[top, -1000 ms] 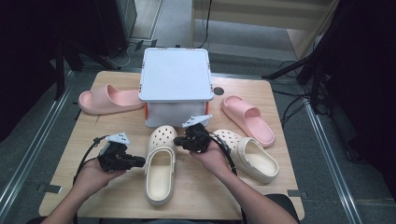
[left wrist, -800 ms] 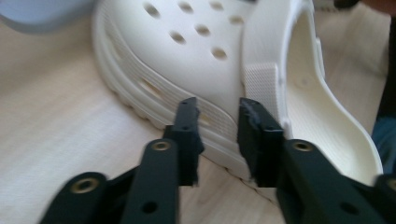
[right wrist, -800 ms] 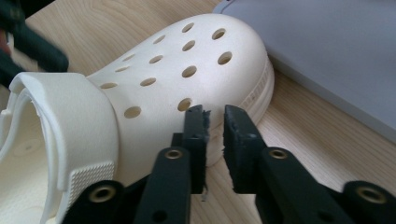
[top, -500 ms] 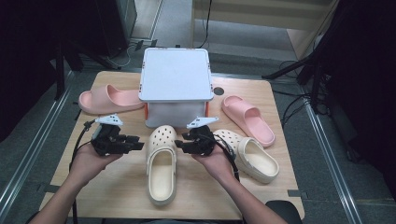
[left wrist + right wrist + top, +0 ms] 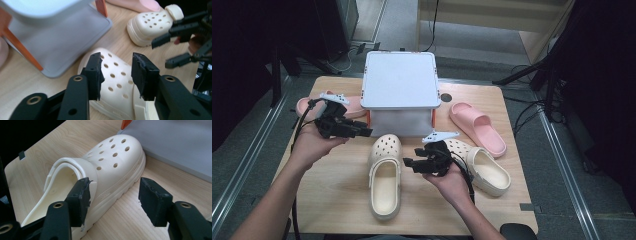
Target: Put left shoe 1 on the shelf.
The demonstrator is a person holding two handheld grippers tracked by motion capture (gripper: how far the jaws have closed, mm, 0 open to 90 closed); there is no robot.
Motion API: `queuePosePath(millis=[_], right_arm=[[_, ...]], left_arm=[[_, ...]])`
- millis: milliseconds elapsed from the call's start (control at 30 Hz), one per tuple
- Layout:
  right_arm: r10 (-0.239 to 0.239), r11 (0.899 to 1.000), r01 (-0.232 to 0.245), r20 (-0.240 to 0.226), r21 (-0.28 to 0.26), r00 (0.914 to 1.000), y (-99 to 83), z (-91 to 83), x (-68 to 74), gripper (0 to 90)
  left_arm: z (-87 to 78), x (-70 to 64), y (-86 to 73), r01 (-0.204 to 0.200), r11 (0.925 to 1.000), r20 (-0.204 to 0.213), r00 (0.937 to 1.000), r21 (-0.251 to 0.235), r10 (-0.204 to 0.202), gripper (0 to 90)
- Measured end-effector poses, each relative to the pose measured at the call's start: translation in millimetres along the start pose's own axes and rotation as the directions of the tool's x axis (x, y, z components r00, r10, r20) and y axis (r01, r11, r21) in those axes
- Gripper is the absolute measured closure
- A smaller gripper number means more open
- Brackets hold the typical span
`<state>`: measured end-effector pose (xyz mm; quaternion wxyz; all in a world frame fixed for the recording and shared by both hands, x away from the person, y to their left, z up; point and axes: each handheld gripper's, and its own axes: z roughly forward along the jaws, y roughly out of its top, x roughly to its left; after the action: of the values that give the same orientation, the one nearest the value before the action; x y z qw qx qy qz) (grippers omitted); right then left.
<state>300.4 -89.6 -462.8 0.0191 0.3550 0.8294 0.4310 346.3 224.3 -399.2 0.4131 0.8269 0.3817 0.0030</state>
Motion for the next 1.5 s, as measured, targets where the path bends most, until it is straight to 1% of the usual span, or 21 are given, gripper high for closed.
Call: queuePosePath(millis=[100, 133, 233, 300, 333, 367, 400, 500, 533, 667, 700, 800, 867, 933, 1033, 1167, 1200, 1267, 1333, 1433, 1500], right_arm=[[-0.005, 1.0, 0.005, 0.004, 0.013, 1.0, -2.6, -0.6, 3.8, 44.0], [-0.003, 1.0, 0.003, 0.004, 0.018, 1.0, -3.5, -0.5, 5.3, 44.0], [0.004, 1.0, -0.004, 0.007, 0.018, 1.0, -6.0, -1.0, 8.7, 43.4], [0.004, 1.0, -0.004, 0.011, 0.016, 0.9999, -8.7, -0.7, 12.0, 42.1], [0.008, 1.0, -0.009, 0.014, 0.019, 0.9999, -10.3, -0.2, 14.3, 41.5], [0.009, 1.0, -0.009, 0.011, 0.02, 0.9999, -12.1, 0.9, 16.4, 40.7], [0.013, 1.0, -0.014, 0.017, 0.021, 0.9998, -14.2, 2.1, 19.1, 40.3], [0.028, 1.0, -0.029, 0.023, 0.012, 0.9993, -17.4, 4.2, 23.8, 40.1], [0.033, 0.999, -0.033, 0.019, 0.011, 0.9993, -18.4, 4.9, 25.2, 39.9], [0.031, 0.999, -0.032, 0.031, 0.032, 0.999, -23.5, 11.1, 30.3, 37.7], [0.028, 0.999, -0.029, 0.034, 0.036, 0.999, -24.4, 12.6, 30.9, 37.5], [0.035, 0.998, -0.037, 0.041, 0.046, 0.9985, -27.6, 18.4, 33.8, 37.0], [0.031, 0.998, -0.034, 0.046, 0.058, 0.9984, -29.4, 22.4, 35.6, 38.3], [0.025, 0.997, -0.029, 0.051, 0.072, 0.9984, -31.0, 25.7, 36.9, 39.4], [0.051, 0.996, -0.054, 0.052, 0.064, 0.9973, -31.6, 27.6, 37.4, 41.1], [0.059, 0.995, -0.063, 0.045, 0.074, 0.9972, -31.6, 33.0, 40.2, 39.7], [0.051, 0.996, -0.055, 0.053, 0.075, 0.9972, -31.4, 35.0, 40.9, 39.6], [0.056, 0.995, -0.061, 0.064, 0.08, 0.9964, -30.4, 39.4, 41.3, 39.9], [0.061, 0.994, -0.067, 0.075, 0.09, 0.9953, -28.1, 43.6, 40.3, 46.4], [0.077, 0.991, -0.082, 0.059, 0.106, 0.9953, -23.2, 49.1, 38.2, 52.2], [0.061, 0.991, -0.069, 0.072, 0.114, 0.9955, -22.0, 51.4, 39.3, 53.2]], left_arm=[[-4.6, 1.4, 11.4, -0.012, 0.9996, -0.004, 0.9999, -0.027, 0.012, 67.3], [-5.6, 1.8, 14.5, -0.016, 0.9994, -0.009, 0.9998, -0.029, 0.016, 69.0], [-8.0, 2.5, 27.8, -0.037, 0.9989, -0.05, 0.9981, -0.028, 0.036, 73.0], [-8.5, 2.4, 37.2, -0.045, 0.9985, -0.049, 0.9978, -0.03, 0.044, 74.6], [-7.9, 3.0, 41.9, -0.042, 0.9988, -0.05, 0.9979, -0.024, 0.041, 74.9], [-7.2, 5.2, 47.4, -0.043, 0.999, -0.038, 0.9984, -0.012, 0.043, 74.9], [-6.8, 6.6, 50.3, -0.044, 0.9989, -0.039, 0.9983, -0.013, 0.043, 74.9], [-6.3, 12.5, 57.9, -0.04, 0.999, -0.071, 0.9967, -0.022, 0.038, 76.3], [-6.4, 14.2, 59.2, -0.05, 0.9985, -0.089, 0.9949, -0.022, 0.048, 77.2], [-5.0, 20.3, 58.7, -0.05, 0.9983, -0.122, 0.9914, -0.031, 0.046, 80.3], [-4.5, 21.7, 58.5, -0.054, 0.9982, -0.128, 0.9904, -0.024, 0.05, 80.4], [-3.0, 25.1, 57.4, -0.064, 0.9977, -0.145, 0.9876, -0.024, 0.06, 80.3], [-2.6, 27.7, 57.0, -0.06, 0.9977, -0.149, 0.9874, -0.031, 0.055, 80.3], [-0.6, 30.0, 57.1, -0.06, 0.9978, -0.143, 0.9882, -0.028, 0.055, 80.3], [4.0, 32.1, 56.6, -0.067, 0.9978, -0.165, 0.9841, -0.003, 0.065, 80.9], [3.8, 35.2, 55.7, -0.064, 0.9978, -0.16, 0.9852, -0.016, 0.061, 81.0], [3.8, 35.4, 55.4, -0.061, 0.998, -0.159, 0.9857, -0.019, 0.057, 81.0], [3.7, 35.5, 54.8, -0.057, 0.9981, -0.16, 0.9857, -0.023, 0.052, 80.7], [3.6, 35.7, 54.5, -0.052, 0.9984, -0.159, 0.9862, -0.025, 0.047, 79.4], [3.1, 36.3, 53.9, -0.049, 0.9985, -0.152, 0.9874, -0.025, 0.045, 79.3], [3.2, 36.3, 53.6, -0.05, 0.9984, -0.151, 0.9875, -0.027, 0.046, 79.3]])
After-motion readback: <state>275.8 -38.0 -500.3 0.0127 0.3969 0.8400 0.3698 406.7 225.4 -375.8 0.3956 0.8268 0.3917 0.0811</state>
